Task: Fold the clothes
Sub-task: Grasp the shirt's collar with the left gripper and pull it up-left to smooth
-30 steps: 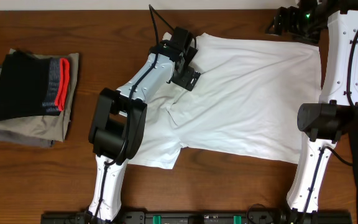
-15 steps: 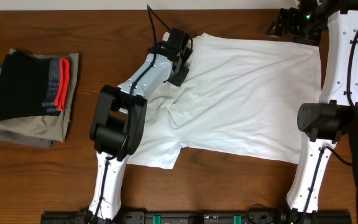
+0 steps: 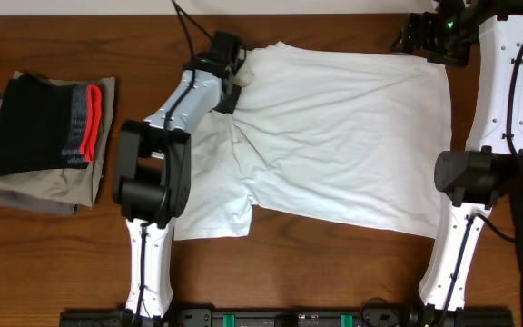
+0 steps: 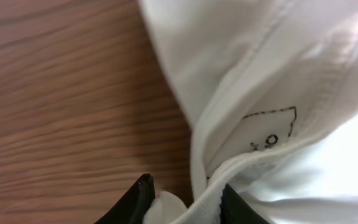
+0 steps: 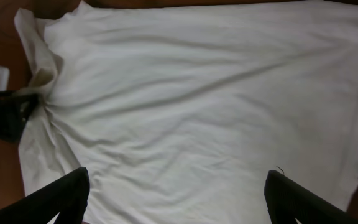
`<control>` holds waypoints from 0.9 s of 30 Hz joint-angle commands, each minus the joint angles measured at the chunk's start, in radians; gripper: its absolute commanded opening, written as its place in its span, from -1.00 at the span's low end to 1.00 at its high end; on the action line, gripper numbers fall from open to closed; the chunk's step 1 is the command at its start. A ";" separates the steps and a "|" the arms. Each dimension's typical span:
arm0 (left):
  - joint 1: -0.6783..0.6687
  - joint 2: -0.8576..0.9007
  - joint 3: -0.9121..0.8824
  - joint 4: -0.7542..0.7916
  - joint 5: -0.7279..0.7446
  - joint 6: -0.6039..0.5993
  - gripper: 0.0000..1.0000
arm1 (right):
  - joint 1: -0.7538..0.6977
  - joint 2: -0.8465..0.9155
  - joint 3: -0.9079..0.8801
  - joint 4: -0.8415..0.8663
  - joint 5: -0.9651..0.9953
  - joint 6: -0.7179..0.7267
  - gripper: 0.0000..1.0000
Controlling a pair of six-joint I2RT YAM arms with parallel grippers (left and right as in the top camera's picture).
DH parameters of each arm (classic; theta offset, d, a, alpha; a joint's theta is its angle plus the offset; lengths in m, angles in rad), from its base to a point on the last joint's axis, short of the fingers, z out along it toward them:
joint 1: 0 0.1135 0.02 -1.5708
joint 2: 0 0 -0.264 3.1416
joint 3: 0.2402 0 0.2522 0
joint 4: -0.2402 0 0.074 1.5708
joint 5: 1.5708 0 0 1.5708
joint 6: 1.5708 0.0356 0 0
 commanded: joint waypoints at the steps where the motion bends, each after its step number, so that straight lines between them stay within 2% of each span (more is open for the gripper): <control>1: 0.025 -0.056 0.016 0.000 -0.069 -0.016 -0.39 | 0.018 -0.006 0.005 0.001 0.008 -0.016 0.76; 8: 0.080 -0.069 0.016 -0.002 -0.198 -0.018 -0.38 | 0.026 -0.006 0.005 0.000 0.009 -0.016 0.76; 11: 0.110 -0.069 0.016 -0.005 -0.271 -0.061 -0.37 | 0.031 -0.006 0.005 0.000 0.011 -0.016 0.76; 13: 0.129 -0.072 0.016 -0.008 -0.298 -0.072 -0.10 | 0.032 -0.006 0.005 0.000 0.011 -0.016 0.76; 17: 0.164 -0.088 0.016 -0.014 -0.361 -0.132 -0.10 | 0.035 -0.006 0.005 -0.001 0.011 -0.016 0.76; 24: 0.189 -0.151 0.016 -0.068 -0.363 -0.229 -0.10 | 0.047 -0.006 0.005 -0.011 0.011 -0.016 0.77; 27: 0.186 -0.188 0.016 -0.120 -0.328 -0.243 0.12 | 0.058 -0.006 0.005 -0.017 0.011 -0.016 0.77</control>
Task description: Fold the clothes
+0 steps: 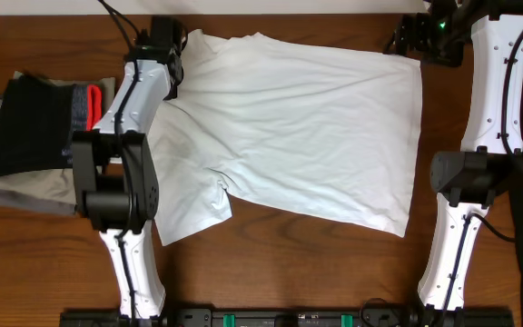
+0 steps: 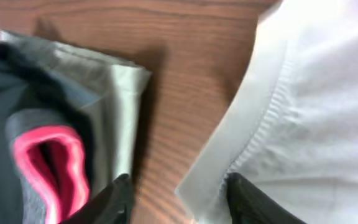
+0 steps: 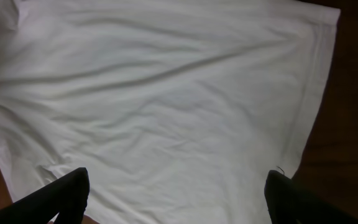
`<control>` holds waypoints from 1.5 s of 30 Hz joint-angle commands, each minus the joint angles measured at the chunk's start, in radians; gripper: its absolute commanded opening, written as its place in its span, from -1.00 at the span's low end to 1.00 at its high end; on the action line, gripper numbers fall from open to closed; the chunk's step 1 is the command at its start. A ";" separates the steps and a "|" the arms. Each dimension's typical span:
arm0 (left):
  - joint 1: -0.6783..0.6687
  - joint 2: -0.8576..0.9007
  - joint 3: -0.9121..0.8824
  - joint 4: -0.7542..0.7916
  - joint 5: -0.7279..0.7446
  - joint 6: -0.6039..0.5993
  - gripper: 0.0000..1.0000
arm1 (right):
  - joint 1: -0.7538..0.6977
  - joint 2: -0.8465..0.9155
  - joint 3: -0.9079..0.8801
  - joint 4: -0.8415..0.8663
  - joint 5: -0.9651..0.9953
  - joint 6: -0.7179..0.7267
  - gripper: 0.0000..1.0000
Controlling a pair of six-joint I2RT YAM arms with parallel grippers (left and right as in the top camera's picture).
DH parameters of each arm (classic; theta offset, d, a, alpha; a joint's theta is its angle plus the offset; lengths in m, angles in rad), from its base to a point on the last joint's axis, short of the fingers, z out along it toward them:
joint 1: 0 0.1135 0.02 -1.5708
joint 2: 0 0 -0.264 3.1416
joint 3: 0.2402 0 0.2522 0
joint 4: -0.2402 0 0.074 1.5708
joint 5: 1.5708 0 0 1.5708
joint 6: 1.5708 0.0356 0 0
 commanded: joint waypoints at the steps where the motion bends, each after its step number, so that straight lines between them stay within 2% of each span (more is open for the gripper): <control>1: -0.005 -0.085 0.016 -0.038 0.002 -0.063 0.22 | 0.033 -0.006 0.005 -0.008 0.000 -0.016 0.77; 5: -0.008 -0.120 0.016 -0.107 0.005 -0.106 0.99 | 0.061 -0.006 0.005 -0.010 0.000 -0.015 0.77; 8: -0.008 -0.130 0.016 -0.169 0.034 -0.107 0.96 | 0.085 -0.006 0.005 -0.010 0.005 -0.015 0.75; 14: -0.011 -0.131 0.015 -0.351 0.393 -0.135 0.96 | 0.130 -0.006 0.005 -0.010 0.134 0.076 0.77; 18: -0.014 -0.132 0.014 -0.449 0.406 -0.281 0.96 | 0.156 -0.009 0.005 -0.011 0.138 0.079 0.78; 21: -0.014 -0.132 0.000 -0.529 0.407 -0.347 1.00 | 0.170 -0.013 0.005 -0.011 0.150 0.084 0.95; 25: -0.014 -0.132 -0.064 -0.570 0.408 -0.408 0.73 | 0.176 -0.018 0.005 -0.011 0.231 0.131 0.98; 27: -0.014 -0.132 -0.114 -0.565 0.436 -0.421 0.30 | 0.175 -0.021 0.005 -0.011 0.239 0.136 0.91; 28: -0.014 -0.132 -0.134 -0.557 0.452 -0.421 0.06 | 0.174 -0.021 0.005 -0.011 0.238 0.136 0.82; 29: -0.013 -0.132 -0.153 -0.549 0.467 -0.421 -0.29 | 0.171 -0.021 0.004 -0.011 0.238 0.135 0.65; 30: -0.014 -0.132 -0.172 -0.541 0.478 -0.421 -0.56 | 0.171 -0.021 -0.002 -0.011 0.239 0.135 0.30; 31: -0.014 -0.132 -0.196 -0.534 0.490 -0.421 -0.79 | 0.171 -0.021 -0.011 -0.011 0.238 0.128 -0.14; 32: -0.014 -0.132 -0.205 -0.531 0.492 -0.421 -0.88 | 0.171 -0.021 -0.016 -0.011 0.238 0.127 -0.34; 34: -0.013 -0.132 -0.228 -0.531 0.492 -0.421 -0.88 | 0.170 -0.021 -0.039 -0.011 0.238 0.128 -0.72; 36: -0.013 -0.132 -0.241 -0.535 0.492 -0.421 -0.88 | 0.172 -0.021 -0.072 -0.011 0.238 0.129 -0.98; 45: -0.013 -0.131 -0.323 -0.500 0.492 -0.421 -0.88 | 0.163 -0.021 -0.151 -0.010 0.240 0.150 -0.97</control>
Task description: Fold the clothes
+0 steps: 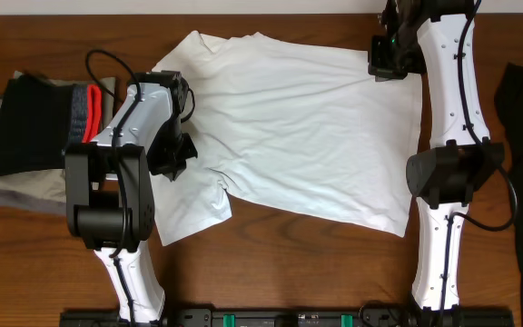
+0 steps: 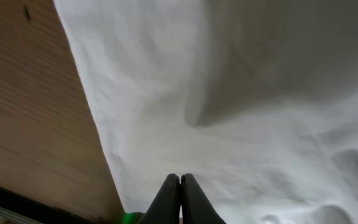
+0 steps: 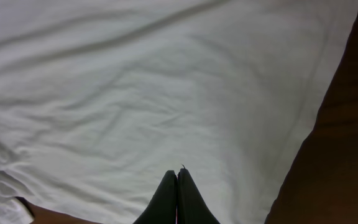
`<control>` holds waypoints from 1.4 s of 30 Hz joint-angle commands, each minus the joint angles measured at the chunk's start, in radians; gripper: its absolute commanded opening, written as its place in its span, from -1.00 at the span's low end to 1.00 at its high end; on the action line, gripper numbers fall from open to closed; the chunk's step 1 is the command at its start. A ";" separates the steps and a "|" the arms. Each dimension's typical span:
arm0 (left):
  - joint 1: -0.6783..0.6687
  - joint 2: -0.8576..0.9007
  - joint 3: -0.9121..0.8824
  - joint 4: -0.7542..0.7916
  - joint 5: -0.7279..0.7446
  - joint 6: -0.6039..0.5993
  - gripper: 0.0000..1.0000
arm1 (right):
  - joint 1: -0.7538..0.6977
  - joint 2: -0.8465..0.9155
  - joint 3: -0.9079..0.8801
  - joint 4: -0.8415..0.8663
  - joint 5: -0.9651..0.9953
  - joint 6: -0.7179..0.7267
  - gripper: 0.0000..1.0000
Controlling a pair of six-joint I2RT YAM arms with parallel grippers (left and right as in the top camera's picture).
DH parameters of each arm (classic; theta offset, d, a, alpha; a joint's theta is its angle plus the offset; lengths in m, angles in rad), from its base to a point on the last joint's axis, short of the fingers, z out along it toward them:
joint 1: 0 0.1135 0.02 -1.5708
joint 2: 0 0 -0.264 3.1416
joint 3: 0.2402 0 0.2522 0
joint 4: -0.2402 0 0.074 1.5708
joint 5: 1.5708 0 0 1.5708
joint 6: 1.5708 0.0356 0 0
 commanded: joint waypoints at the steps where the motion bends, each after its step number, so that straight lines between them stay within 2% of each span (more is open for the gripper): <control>1: 0.003 -0.012 -0.036 0.011 0.011 -0.009 -0.88 | -0.002 -0.021 -0.003 -0.002 0.011 0.014 -0.98; 25: 0.036 -0.012 -0.344 0.114 0.089 -0.129 -0.88 | -0.056 -0.021 -0.004 -0.002 0.069 0.014 -0.98; 42: -0.011 -0.029 -0.495 0.064 0.114 -0.227 -0.88 | -0.112 -0.021 -0.004 0.010 0.069 0.015 -0.98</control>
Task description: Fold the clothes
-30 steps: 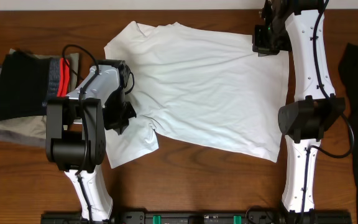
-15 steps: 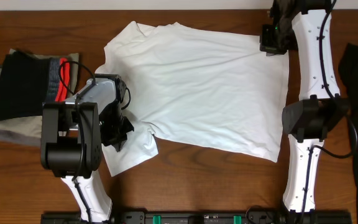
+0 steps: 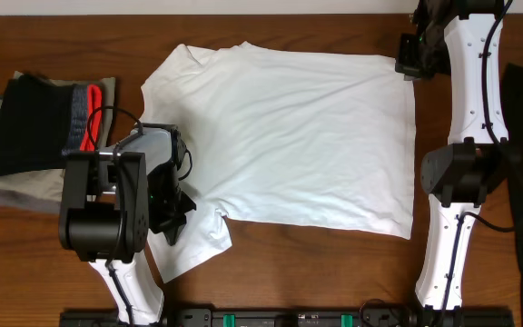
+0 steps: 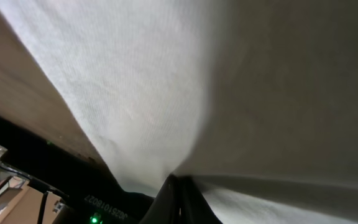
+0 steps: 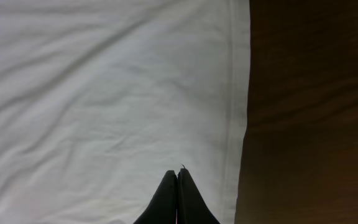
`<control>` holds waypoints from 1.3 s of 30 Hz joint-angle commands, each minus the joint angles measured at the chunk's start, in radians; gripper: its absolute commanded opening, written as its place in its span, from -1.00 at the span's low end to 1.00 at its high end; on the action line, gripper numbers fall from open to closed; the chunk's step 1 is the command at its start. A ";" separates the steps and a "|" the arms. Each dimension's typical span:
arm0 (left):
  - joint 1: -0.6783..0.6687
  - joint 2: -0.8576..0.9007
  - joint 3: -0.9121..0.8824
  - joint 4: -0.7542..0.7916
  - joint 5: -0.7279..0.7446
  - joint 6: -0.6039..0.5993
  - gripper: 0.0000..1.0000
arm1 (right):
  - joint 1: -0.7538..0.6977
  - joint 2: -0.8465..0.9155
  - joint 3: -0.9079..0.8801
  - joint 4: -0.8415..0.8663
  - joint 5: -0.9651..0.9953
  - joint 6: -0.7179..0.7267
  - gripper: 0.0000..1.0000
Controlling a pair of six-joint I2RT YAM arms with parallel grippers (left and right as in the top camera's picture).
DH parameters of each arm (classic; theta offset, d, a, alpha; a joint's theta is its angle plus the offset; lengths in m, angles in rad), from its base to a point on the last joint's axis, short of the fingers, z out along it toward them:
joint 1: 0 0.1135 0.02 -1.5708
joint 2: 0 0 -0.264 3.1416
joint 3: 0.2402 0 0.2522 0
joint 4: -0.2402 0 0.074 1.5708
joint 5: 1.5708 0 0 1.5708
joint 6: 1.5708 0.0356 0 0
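A white T-shirt (image 3: 289, 136) lies spread flat on the wooden table, collar to the left and hem to the right. My left gripper (image 3: 172, 218) is shut at the near sleeve's armpit. In the left wrist view its tips (image 4: 179, 183) meet a crease of the shirt (image 4: 135, 74), and no cloth shows between them. At the far right corner of the hem, my right gripper (image 3: 407, 62) is shut. The right wrist view has its closed tips (image 5: 178, 174) over the shirt (image 5: 104, 81), just inside the stitched hem edge.
A stack of folded clothes (image 3: 44, 136), black with red on top of grey, sits at the left edge. A dark garment lies along the right edge. Bare wooden table (image 3: 316, 272) runs in front of the shirt. The black arm base (image 4: 73, 193) shows in the left wrist view.
My left gripper moved from the shoulder area toward the front, to the near sleeve, which now lies further forward. My right gripper shifted right to the hem corner, and the hem edge lies straighter.
First my left gripper was shut on the collar of a bunched shirt, with the right one open over the far right. Then the collar lay further left and the shirt flatter. Then both grippers were shut over the cloth. Now the shirt lies squarer.
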 commanded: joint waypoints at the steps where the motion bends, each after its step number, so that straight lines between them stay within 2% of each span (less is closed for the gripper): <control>1: -0.041 0.027 -0.077 0.023 0.027 -0.049 -0.88 | -0.009 -0.021 -0.002 0.004 0.007 0.014 -0.97; 12: -0.225 -0.232 -0.103 -0.033 0.029 -0.204 -0.88 | -0.010 -0.021 -0.002 0.013 0.006 0.023 -0.97; 15: -0.231 -0.293 -0.103 -0.034 0.012 -0.204 -0.87 | -0.009 -0.021 -0.002 0.007 -0.013 0.022 -0.97; 20: -0.224 -0.384 -0.088 -0.058 -0.101 -0.199 -0.88 | -0.008 -0.023 -0.002 -0.010 -0.048 0.022 -0.98; 24: -0.224 -0.452 -0.045 -0.060 -0.122 -0.130 -0.87 | 0.005 -0.055 -0.002 -0.011 -0.087 0.022 -0.97; 27: -0.224 -0.493 -0.018 -0.060 -0.160 -0.124 -0.80 | 0.043 -0.099 -0.002 -0.011 -0.086 0.018 -0.97; 29: -0.224 -0.514 -0.006 -0.060 -0.197 -0.124 -0.66 | 0.084 -0.130 -0.021 -0.011 -0.074 0.011 -0.97; 30: -0.224 -0.525 0.000 -0.056 -0.219 -0.124 -0.08 | 0.109 -0.151 -0.046 -0.011 -0.048 0.011 -0.98; 31: -0.224 -0.531 0.004 -0.053 -0.232 -0.124 0.41 | 0.131 -0.174 -0.079 -0.011 -0.015 0.023 -0.97; 32: -0.224 -0.537 0.008 -0.053 -0.243 -0.124 0.59 | 0.147 -0.194 -0.111 -0.011 0.019 0.043 -0.97; 35: -0.224 -0.550 0.015 -0.048 -0.260 -0.123 0.74 | 0.198 -0.285 -0.266 -0.011 0.110 0.102 -0.97; 39: -0.224 -0.552 0.015 -0.034 -0.264 -0.120 0.89 | 0.227 -0.422 -0.494 -0.010 0.120 0.161 -0.97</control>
